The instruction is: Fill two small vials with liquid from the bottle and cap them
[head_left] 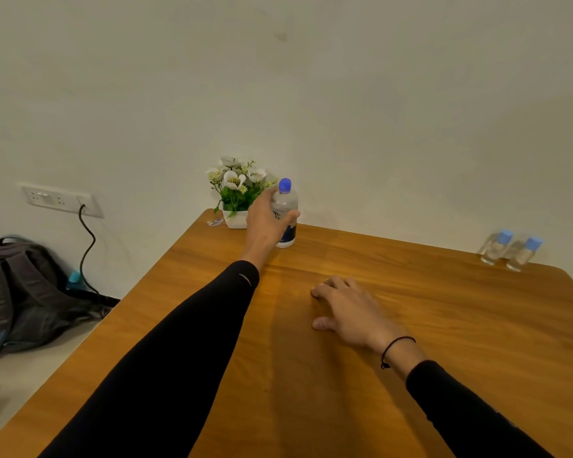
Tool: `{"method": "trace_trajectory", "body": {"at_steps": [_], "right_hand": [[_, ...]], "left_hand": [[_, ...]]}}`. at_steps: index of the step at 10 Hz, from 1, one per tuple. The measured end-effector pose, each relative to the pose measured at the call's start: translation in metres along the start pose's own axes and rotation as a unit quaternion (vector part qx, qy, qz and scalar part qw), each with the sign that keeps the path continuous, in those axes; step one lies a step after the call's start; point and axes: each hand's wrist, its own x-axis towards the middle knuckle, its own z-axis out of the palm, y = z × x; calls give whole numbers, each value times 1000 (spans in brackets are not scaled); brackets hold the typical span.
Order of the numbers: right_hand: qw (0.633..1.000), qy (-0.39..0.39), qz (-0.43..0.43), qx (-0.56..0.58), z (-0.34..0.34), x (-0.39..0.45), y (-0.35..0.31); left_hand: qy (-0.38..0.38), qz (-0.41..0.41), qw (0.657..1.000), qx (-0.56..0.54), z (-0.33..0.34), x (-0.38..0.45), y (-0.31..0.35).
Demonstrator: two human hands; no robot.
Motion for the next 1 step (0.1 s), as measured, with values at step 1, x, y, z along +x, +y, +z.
{"method": "trace_trajectory", "body": {"at_steps": [1], "right_hand": [[1000,-3,3,6,-1,-1,-1]], "left_hand": [[33,-15,999,21,-4,-16,-2]]}}
